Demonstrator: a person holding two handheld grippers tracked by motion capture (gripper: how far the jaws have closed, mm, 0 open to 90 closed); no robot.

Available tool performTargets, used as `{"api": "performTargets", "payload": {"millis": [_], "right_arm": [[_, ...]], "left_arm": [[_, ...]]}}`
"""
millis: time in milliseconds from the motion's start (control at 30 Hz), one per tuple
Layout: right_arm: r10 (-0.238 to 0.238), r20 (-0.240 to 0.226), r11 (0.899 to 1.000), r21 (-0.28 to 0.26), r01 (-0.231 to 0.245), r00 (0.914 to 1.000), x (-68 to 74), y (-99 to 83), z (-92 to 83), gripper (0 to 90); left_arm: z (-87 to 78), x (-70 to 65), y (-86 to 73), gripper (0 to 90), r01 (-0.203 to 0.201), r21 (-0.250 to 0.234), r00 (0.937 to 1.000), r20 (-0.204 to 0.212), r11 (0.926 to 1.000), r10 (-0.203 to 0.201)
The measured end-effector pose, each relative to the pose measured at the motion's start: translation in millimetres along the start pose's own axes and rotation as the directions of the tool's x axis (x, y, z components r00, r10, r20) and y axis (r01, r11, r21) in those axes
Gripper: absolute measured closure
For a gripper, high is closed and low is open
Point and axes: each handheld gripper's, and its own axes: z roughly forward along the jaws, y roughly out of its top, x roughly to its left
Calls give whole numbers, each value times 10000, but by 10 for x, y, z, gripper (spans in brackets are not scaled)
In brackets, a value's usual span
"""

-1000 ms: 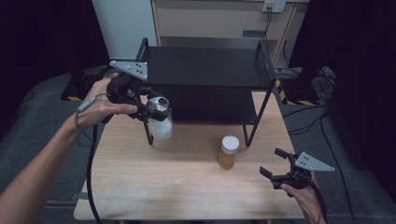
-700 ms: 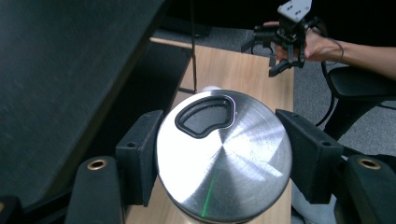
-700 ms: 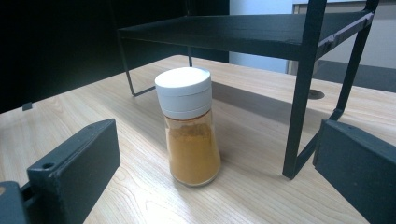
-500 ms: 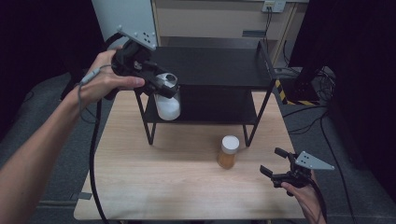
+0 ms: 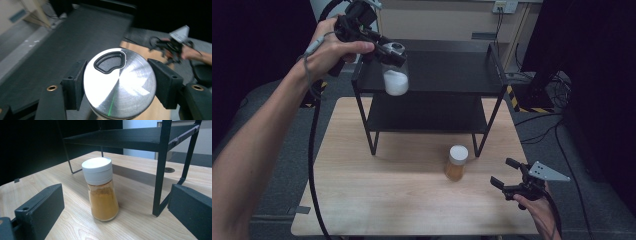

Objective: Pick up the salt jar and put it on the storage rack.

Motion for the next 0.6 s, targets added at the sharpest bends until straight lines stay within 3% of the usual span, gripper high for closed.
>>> {"api": "performTargets", "payload": {"millis": [133, 233, 300, 500, 600], "right_arm": [[38, 8, 10000, -81, -38, 10000, -9, -6, -10, 10], [79, 59, 9999, -145, -78, 10000, -16, -14, -22, 10], [106, 82, 9998, -178, -105, 9999, -18, -15, -33, 10], [147, 67, 9996, -225, -146, 9999, -25, -23, -35, 11], [171, 86, 9996, -246, -169, 9998, -28, -26, -38, 11]], "left_arm": [[29, 49, 57, 336, 520, 1, 9956, -778, 9986, -518], [81, 101, 107, 336, 1033, -32, 9857, -1334, 9946, -1028], [119, 132, 161, 336, 1171, 88, 9800, -1632, 9931, -1141], [266, 231, 280, 336, 1968, 153, 9481, -2577, 9803, -1863], [326, 264, 315, 336, 2185, 123, 9361, -2850, 9758, -2061]]}}
